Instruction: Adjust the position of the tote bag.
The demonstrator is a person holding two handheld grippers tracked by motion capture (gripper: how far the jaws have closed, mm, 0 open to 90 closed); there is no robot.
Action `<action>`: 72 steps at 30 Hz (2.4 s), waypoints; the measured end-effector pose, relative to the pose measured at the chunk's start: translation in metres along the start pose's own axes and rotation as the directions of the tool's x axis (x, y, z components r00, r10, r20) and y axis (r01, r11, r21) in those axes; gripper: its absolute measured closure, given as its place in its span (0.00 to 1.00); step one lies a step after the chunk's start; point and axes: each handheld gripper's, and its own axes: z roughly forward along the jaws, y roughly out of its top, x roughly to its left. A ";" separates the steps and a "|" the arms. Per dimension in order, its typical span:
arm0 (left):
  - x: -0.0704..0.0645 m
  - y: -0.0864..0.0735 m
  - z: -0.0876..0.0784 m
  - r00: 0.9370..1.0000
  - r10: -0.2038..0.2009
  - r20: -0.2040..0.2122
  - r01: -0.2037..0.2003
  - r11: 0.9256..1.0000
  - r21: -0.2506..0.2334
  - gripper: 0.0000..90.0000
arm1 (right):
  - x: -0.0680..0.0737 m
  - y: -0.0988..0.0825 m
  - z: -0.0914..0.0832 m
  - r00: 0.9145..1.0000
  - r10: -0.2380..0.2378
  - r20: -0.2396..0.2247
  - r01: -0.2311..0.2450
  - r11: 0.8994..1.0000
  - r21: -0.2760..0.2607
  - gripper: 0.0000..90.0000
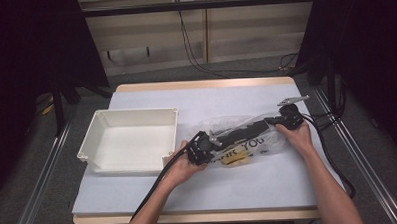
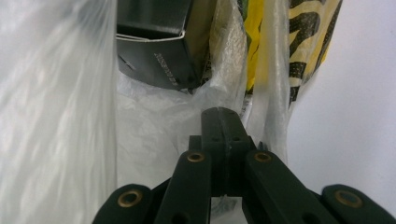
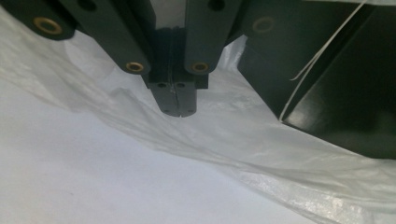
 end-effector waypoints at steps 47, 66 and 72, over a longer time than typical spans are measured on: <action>0.063 0.042 -0.020 0.991 -0.134 -0.002 0.133 0.986 -0.102 1.00 | 0.063 -0.031 -0.069 0.974 -0.172 -0.149 0.158 0.983 -0.097 1.00; 0.078 0.050 -0.018 0.992 -0.123 -0.002 0.123 0.989 -0.078 0.95 | 0.062 -0.052 -0.079 0.977 -0.164 -0.135 0.150 0.983 -0.110 1.00; 0.072 0.052 -0.029 0.995 -0.098 0.024 0.101 0.983 -0.151 0.80 | 0.068 -0.051 -0.099 0.982 -0.149 -0.116 0.121 0.968 -0.220 0.83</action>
